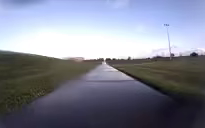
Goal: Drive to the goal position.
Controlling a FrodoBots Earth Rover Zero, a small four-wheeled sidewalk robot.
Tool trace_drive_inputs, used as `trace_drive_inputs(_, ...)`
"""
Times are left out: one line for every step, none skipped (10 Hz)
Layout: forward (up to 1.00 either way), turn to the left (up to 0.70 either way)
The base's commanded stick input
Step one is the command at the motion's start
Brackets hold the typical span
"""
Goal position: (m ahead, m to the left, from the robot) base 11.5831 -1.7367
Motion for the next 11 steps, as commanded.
trace_drive_inputs(0.45,0.00)
trace_drive_inputs(0.45,0.00)
trace_drive_inputs(0.45,0.00)
trace_drive_inputs(0.45,0.00)
trace_drive_inputs(0.45,0.00)
trace_drive_inputs(0.45,0.00)
trace_drive_inputs(0.45,0.00)
trace_drive_inputs(0.45,0.00)
trace_drive_inputs(0.45,0.00)
trace_drive_inputs(0.45,0.00)
trace_drive_inputs(0.45,0.00)
